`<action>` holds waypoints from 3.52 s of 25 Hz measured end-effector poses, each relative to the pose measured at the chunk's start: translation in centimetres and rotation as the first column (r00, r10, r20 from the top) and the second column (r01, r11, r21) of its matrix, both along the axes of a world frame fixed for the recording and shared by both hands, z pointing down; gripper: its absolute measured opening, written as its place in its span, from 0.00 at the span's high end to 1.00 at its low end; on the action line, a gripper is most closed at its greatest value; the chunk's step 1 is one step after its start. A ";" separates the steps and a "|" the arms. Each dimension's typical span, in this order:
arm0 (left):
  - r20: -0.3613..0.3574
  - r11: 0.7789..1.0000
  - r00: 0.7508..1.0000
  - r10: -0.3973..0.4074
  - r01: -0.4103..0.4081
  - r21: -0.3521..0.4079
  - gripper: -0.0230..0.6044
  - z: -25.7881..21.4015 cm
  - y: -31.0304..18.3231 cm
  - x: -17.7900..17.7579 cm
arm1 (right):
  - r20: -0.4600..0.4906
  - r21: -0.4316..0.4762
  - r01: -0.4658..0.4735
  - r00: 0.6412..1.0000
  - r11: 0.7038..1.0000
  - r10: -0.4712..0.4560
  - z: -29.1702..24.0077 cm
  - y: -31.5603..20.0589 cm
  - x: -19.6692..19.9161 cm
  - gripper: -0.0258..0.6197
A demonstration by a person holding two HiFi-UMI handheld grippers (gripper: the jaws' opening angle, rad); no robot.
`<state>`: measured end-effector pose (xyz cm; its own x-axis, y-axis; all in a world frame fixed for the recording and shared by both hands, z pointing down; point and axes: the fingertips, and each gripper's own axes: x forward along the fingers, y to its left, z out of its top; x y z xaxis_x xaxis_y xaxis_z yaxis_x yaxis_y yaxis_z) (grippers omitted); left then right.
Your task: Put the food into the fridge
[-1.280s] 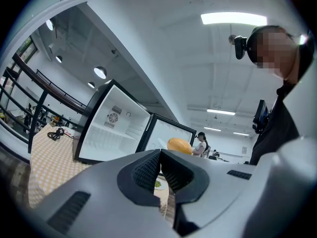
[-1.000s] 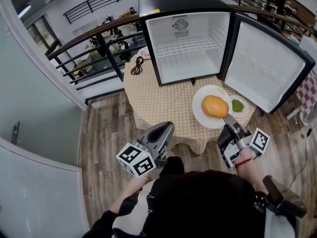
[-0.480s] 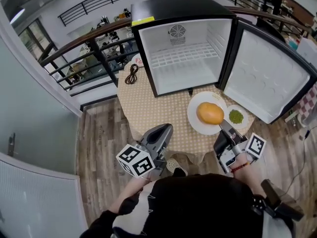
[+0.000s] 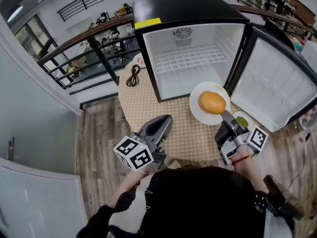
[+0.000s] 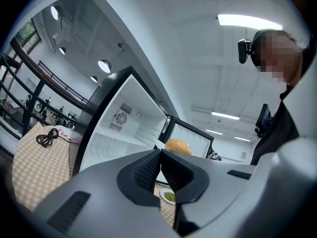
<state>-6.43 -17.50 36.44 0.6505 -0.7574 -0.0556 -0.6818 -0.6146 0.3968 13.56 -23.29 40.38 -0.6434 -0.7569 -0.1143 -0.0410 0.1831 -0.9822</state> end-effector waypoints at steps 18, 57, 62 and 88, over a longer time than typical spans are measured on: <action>-0.001 0.999 0.999 0.049 -0.049 -0.004 0.94 -0.9 -5.6 -1.9 | -0.016 -0.014 0.030 0.999 0.999 -0.030 -1.1 -5.8 -4.5 0.92; -0.019 0.986 0.990 0.143 -0.144 -0.090 0.94 3.8 -12.5 -1.5 | -0.291 -0.004 -0.101 0.952 0.995 0.095 -1.2 -24.6 -6.1 0.92; -0.018 0.981 0.987 0.158 -0.159 -0.109 0.94 4.6 -13.5 -1.2 | -0.277 -0.019 -0.088 0.957 0.996 0.080 -0.8 -25.8 -6.4 0.92; -0.077 0.969 0.979 0.190 -0.199 -0.145 0.94 6.4 -14.6 -0.8 | -0.541 0.024 0.025 0.841 0.999 -0.008 -0.9 -27.4 -8.0 0.92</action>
<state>-7.24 -32.14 42.87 0.7851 -0.6193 0.0053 -0.5263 -0.6627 0.5328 5.57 -50.67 39.48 -0.6221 -0.7473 0.2337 -0.5605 0.2167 -0.7993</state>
